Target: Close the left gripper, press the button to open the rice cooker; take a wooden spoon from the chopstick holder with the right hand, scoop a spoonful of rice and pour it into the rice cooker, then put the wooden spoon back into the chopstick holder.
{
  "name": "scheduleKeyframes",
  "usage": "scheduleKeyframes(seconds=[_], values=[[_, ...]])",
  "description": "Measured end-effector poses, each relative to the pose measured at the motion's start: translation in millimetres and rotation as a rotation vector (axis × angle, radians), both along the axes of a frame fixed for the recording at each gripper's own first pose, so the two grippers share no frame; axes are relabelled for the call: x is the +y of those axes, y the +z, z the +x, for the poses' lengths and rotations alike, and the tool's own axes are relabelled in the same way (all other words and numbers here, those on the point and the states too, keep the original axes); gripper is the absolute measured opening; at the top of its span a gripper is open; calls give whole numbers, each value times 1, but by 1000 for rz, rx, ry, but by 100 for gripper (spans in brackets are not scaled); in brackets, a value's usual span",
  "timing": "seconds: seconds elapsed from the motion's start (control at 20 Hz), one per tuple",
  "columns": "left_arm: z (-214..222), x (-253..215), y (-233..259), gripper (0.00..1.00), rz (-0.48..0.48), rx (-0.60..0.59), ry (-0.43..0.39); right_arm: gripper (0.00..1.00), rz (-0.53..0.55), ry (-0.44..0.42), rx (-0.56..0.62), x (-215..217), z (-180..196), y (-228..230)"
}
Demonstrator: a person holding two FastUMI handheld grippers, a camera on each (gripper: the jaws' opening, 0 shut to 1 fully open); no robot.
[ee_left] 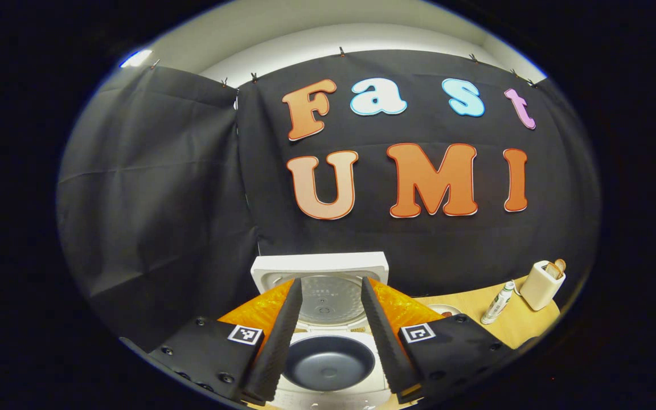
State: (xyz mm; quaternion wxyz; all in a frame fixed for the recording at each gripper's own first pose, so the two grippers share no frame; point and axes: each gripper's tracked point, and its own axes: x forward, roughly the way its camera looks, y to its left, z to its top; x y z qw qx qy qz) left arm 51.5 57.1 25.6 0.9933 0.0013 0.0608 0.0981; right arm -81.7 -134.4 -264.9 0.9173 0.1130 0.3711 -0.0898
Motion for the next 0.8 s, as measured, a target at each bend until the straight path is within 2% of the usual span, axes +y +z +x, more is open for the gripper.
scheduleKeyframes(seconds=[0.1,0.15,0.2,0.3,0.4,0.45,0.5,0.6,0.7,0.8], values=[[-5,6,-6,70,-21,11,18,91,55,-21,18,6,3,-15],[-7,8,-8,74,-22,14,29,86,79,-28,23,10,5,-20],[-9,11,-8,70,-4,14,40,83,96,-30,24,12,6,-25],[-13,4,-9,70,37,0,30,71,94,-20,-8,11,12,-29],[-13,-6,-9,74,75,0,11,51,117,1,23,17,7,-39],[-12,-11,-10,70,87,-1,4,49,130,-4,27,21,6,-43],[-11,-17,-9,74,90,-2,-7,46,139,-11,14,21,8,-40],[-10,-27,-10,74,99,1,-25,29,153,-29,3,23,8,-38],[-9,-34,-9,74,132,-5,-39,28,184,-51,7,27,4,-36],[-7,-41,-6,74,150,-13,-53,18,198,-70,9,28,1,-36]])
